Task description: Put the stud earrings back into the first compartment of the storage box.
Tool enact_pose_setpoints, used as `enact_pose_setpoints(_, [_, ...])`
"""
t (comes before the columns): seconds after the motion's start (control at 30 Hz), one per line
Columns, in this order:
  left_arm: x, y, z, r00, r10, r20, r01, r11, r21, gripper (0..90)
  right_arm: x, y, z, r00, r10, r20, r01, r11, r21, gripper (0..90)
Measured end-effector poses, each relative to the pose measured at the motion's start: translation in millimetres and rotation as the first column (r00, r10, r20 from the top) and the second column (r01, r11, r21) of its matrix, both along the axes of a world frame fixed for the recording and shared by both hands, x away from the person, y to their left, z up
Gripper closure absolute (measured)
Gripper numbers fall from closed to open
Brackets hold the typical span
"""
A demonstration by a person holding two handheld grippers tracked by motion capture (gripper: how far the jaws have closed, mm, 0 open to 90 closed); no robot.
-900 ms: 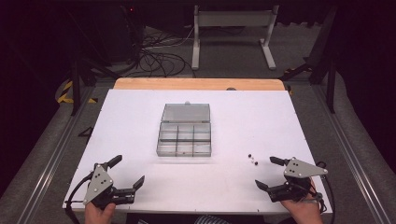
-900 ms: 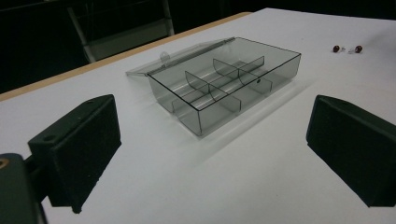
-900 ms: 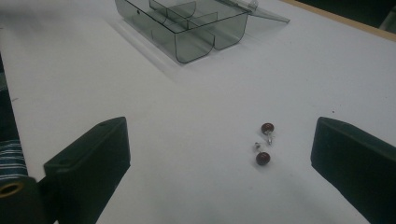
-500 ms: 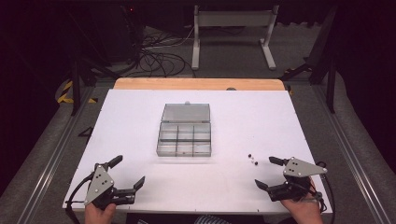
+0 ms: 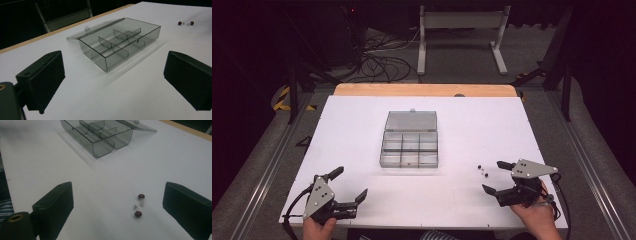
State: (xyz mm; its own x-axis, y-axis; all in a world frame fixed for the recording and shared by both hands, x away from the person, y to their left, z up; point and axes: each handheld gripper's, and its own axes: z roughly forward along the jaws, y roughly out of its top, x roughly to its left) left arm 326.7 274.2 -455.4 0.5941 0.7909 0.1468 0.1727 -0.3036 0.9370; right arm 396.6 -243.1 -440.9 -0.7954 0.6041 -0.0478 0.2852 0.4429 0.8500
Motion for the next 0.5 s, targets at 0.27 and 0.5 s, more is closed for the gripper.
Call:
enact_pose_setpoints(0.27, [0.3, -0.3, -0.4, 1.0, -0.002, -0.008, 0.002, 1.0, -0.001, 3.9, 14.8, 4.3, 8.9, 0.9996, -0.017, -0.024, 0.017, 0.9998, -0.013, 11.0])
enact_pose_setpoints(0.5, [0.6, -0.1, -0.2, 0.9999, -0.006, -0.011, 0.006, 1.0, 0.005, 3.9, 26.2, 7.0, 16.7, 0.999, -0.027, -0.035, 0.027, 0.9994, -0.021, 11.3])
